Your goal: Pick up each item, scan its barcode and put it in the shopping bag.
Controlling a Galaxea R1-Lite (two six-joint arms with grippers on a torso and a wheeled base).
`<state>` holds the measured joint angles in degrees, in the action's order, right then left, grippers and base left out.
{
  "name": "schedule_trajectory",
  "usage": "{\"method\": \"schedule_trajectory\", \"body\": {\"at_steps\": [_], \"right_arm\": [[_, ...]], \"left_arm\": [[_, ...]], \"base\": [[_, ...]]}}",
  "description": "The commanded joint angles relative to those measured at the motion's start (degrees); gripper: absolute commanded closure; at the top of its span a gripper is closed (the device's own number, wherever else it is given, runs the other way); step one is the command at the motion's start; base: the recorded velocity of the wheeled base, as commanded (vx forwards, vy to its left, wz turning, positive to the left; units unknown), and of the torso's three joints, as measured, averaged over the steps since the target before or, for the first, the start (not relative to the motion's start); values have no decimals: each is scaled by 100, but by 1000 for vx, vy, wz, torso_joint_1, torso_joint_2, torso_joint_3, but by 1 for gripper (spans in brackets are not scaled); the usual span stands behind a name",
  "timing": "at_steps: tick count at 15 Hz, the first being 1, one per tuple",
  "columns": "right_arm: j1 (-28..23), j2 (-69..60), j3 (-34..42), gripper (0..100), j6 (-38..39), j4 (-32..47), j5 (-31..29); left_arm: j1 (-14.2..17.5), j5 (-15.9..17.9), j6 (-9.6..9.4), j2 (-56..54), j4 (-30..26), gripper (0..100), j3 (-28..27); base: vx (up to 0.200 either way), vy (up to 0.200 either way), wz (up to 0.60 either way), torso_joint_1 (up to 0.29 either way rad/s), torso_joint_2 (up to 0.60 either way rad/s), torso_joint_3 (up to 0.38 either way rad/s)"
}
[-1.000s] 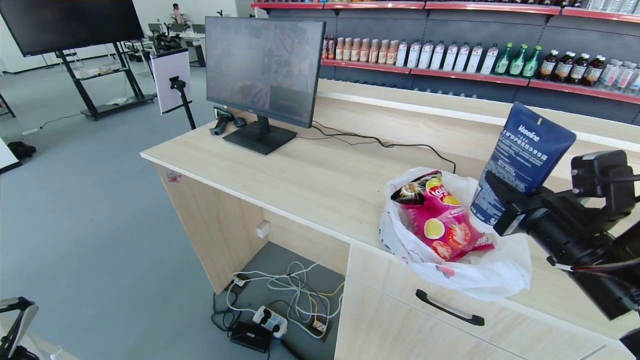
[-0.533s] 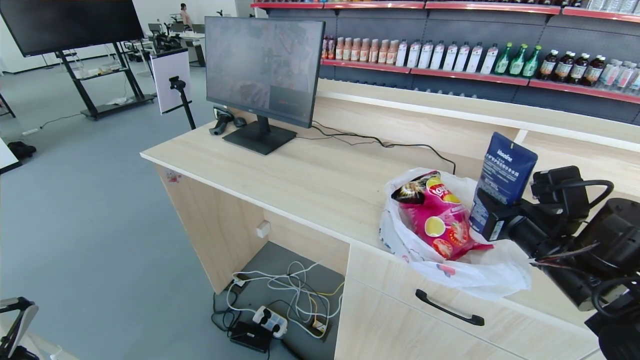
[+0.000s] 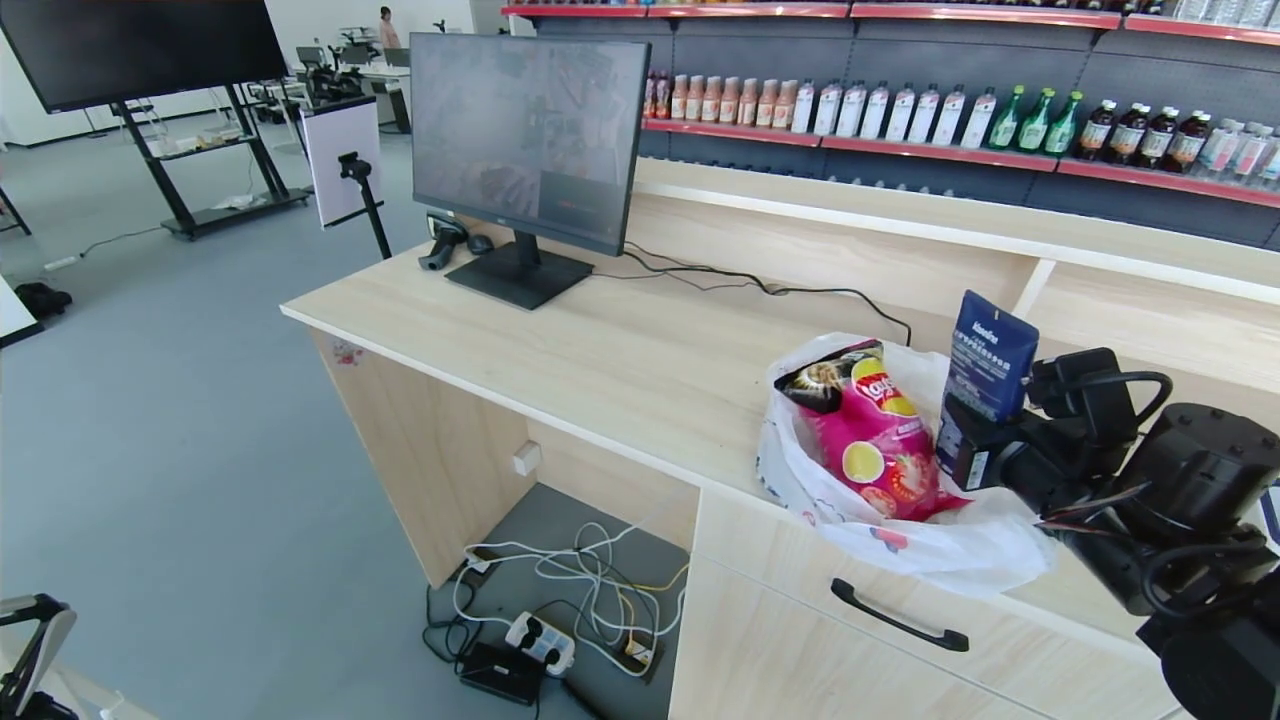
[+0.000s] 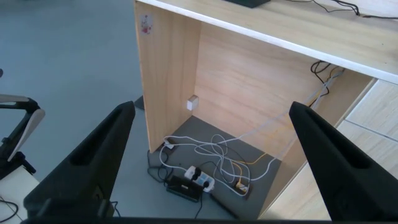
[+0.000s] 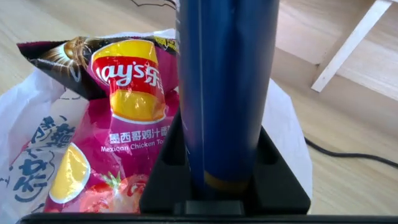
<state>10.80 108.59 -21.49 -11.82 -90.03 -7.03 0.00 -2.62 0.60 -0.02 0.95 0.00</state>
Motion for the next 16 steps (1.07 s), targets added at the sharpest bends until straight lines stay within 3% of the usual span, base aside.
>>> {"method": "schedule_trajectory", "body": {"at_steps": [1, 11, 12, 16], "right_arm": [[-8, 180, -171, 100, -92, 3, 0], [36, 320, -241, 100, -285, 3, 18], [36, 320, -233, 0, -285, 3, 18], [45, 268, -145, 0, -294, 3, 18]], "left_arm": [[0, -2, 2, 2, 2, 0, 0], [0, -2, 2, 2, 2, 0, 0], [0, -2, 2, 2, 2, 0, 0], [0, -2, 2, 2, 2, 0, 0]], "base": [[0, 0, 0, 0, 0, 0], [0, 0, 0, 0, 0, 0], [0, 0, 0, 0, 0, 0], [0, 0, 0, 0, 0, 0]]}}
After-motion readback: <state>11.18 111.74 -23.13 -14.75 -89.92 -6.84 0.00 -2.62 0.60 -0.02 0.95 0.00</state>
